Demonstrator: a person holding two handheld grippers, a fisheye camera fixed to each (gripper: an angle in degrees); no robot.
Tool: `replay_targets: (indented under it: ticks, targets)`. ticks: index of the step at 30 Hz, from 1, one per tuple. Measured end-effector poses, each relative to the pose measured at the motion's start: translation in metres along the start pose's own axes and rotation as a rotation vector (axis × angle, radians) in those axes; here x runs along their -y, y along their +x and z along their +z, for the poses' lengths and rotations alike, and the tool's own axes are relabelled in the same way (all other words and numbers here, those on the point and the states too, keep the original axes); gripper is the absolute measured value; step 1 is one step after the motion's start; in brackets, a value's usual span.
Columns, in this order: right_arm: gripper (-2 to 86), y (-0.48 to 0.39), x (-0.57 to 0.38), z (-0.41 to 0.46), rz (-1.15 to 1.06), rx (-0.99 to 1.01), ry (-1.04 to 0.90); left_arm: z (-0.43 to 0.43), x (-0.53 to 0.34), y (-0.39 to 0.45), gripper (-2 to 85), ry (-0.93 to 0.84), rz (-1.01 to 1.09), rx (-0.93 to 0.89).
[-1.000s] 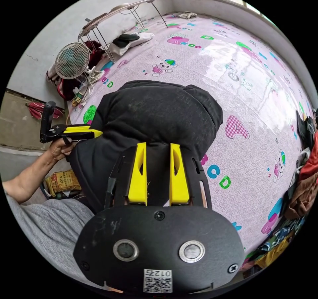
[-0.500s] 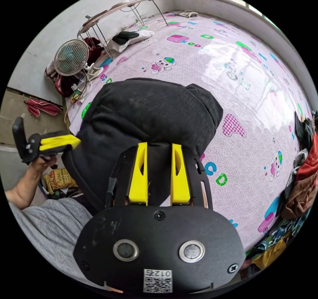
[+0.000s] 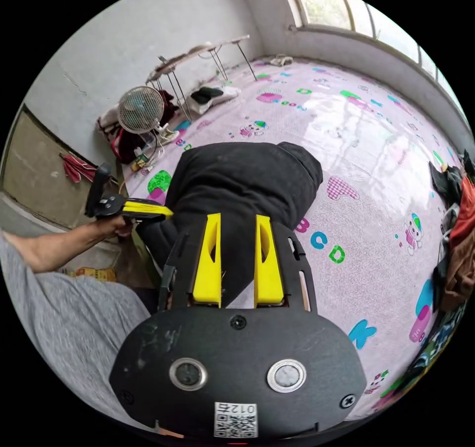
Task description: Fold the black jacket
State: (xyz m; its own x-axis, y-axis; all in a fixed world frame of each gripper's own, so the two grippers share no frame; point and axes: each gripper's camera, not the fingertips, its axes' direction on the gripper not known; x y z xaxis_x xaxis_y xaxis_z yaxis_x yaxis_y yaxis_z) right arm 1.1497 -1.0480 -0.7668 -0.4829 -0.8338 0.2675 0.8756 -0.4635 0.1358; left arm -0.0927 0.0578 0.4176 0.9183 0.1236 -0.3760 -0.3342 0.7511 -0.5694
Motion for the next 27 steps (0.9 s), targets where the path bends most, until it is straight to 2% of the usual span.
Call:
replay_targets:
  ticks: [4, 8, 13, 19, 24, 27]
  targets:
    - [10.6, -0.031, -0.084, -0.055, 0.037, -0.045, 0.068, -0.002, -0.004, 0.005, -0.1, -0.001, 0.009, 0.007]
    - [11.3, -0.064, -0.121, -0.045, 0.023, -0.109, 0.004, -0.009, -0.007, 0.007, -0.2, -0.003, 0.019, -0.014]
    - [12.2, -0.07, -0.104, -0.012, 0.095, -0.066, -0.011, -0.022, -0.012, 0.018, -0.2, 0.009, 0.024, -0.005]
    - [13.0, -0.053, -0.073, -0.026, 0.296, 0.045, 0.127, -0.039, -0.021, 0.043, -0.1, 0.026, 0.029, 0.066]
    - [12.4, -0.059, -0.04, -0.046, 0.289, 0.008, 0.12, -0.084, -0.027, 0.088, -0.1, 0.147, 0.036, 0.125]
    - [12.4, -0.076, -0.021, -0.07, 0.252, -0.026, 0.165, -0.075, -0.034, 0.112, 0.0, 0.103, 0.111, 0.123]
